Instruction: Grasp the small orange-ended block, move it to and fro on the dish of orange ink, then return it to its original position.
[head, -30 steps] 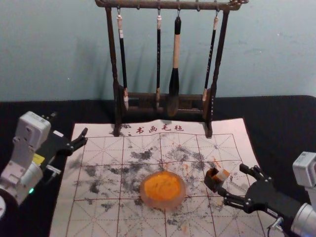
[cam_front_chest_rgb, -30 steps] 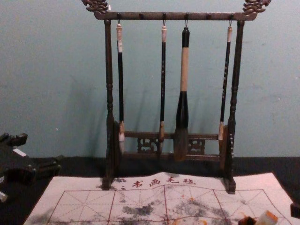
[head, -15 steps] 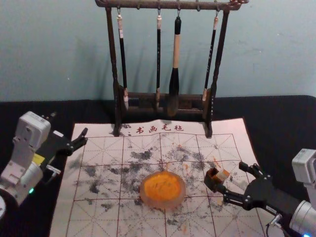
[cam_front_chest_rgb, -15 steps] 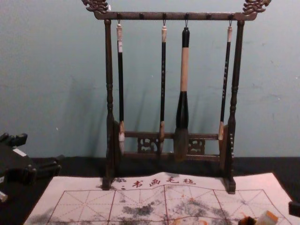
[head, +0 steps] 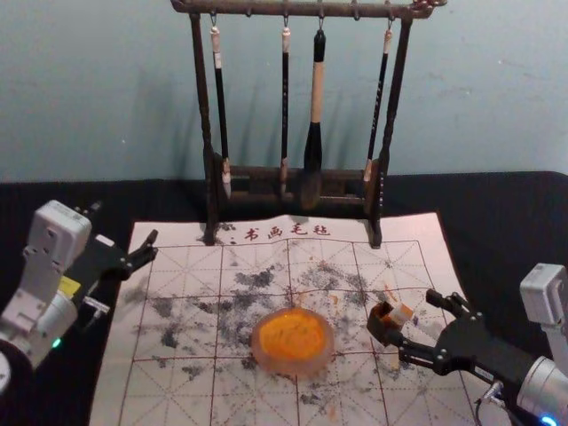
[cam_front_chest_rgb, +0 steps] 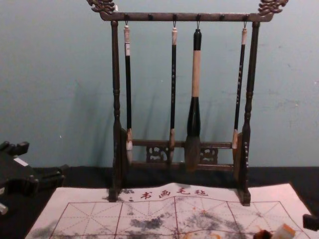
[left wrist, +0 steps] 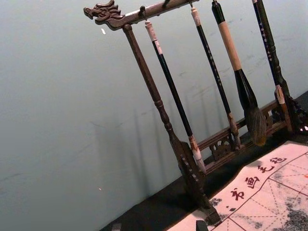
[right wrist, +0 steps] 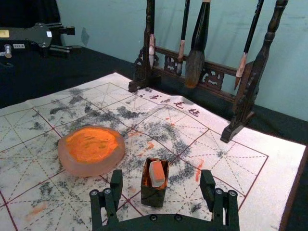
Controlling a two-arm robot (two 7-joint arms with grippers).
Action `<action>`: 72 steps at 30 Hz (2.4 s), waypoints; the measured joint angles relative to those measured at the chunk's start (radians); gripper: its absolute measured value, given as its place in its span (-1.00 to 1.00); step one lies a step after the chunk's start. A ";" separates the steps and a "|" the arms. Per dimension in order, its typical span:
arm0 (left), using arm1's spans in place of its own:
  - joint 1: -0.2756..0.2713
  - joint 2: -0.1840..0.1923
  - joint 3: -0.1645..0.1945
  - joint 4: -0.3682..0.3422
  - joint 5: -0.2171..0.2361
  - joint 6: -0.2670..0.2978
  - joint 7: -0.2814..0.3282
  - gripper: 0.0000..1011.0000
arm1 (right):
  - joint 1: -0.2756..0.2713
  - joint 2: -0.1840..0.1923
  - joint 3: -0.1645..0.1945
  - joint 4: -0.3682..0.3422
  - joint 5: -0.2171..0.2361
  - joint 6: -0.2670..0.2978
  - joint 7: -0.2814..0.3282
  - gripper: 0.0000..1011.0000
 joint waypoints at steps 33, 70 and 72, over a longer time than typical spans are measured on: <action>0.000 0.000 0.000 0.000 0.000 0.000 0.000 0.98 | -0.001 0.001 -0.001 -0.001 0.001 -0.001 -0.001 0.64; 0.000 0.000 0.000 0.000 0.000 0.000 0.000 0.98 | -0.001 0.001 -0.001 -0.001 0.001 -0.001 -0.001 -0.84; 0.000 0.000 0.000 0.000 0.000 0.000 0.000 0.98 | -0.001 0.001 -0.001 -0.001 0.001 -0.001 -0.001 -0.84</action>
